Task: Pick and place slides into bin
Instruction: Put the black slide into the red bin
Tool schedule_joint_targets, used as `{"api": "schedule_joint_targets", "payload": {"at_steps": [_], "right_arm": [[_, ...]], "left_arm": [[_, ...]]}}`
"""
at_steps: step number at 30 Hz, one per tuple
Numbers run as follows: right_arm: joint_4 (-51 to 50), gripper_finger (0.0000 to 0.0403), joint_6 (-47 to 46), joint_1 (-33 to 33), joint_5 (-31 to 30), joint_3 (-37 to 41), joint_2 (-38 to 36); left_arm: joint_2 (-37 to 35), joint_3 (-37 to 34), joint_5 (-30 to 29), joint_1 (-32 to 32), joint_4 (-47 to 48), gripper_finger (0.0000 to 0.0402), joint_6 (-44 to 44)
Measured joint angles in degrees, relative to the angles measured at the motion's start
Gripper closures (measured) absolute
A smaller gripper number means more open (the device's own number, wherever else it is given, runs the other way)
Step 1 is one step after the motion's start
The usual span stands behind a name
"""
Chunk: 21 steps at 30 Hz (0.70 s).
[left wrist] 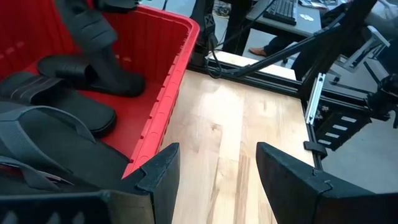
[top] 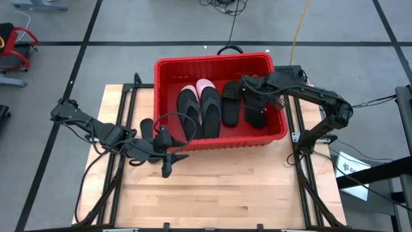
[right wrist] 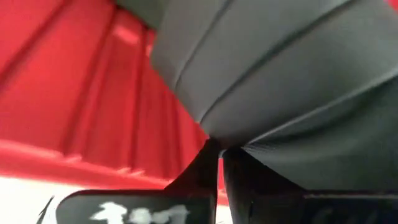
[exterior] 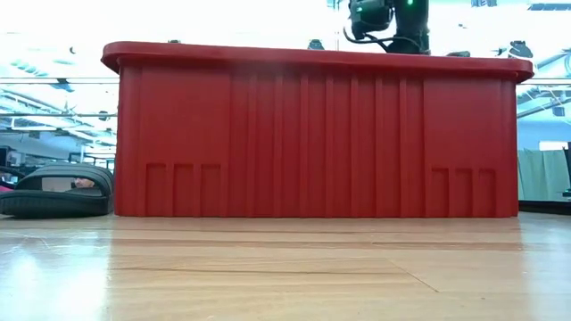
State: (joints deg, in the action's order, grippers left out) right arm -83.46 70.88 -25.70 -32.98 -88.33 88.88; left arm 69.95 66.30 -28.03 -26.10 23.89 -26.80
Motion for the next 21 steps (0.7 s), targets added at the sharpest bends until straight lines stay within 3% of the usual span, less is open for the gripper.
{"api": "schedule_joint_targets", "payload": {"at_steps": [5,10,15,21], "right_arm": [[9.1,0.0401,5.0,-0.9,-0.3,1.5,0.4],[10.5,0.0401,6.2,-2.1,-2.0,5.3,0.3],[10.8,0.0402,6.8,-3.1,-8.4,8.9,0.3],[16.3,0.0397,6.8,-3.2,-8.0,10.1,0.3]], "left_arm": [[0.0,0.0,0.0,0.0,0.0,0.0197,0.1],[0.0,0.0,0.0,0.0,0.0,0.0197,0.1],[0.0,0.0,0.0,0.0,0.0,0.0197,1.4],[0.0,0.0,0.0,0.0,-0.1,0.0197,1.6]]}}
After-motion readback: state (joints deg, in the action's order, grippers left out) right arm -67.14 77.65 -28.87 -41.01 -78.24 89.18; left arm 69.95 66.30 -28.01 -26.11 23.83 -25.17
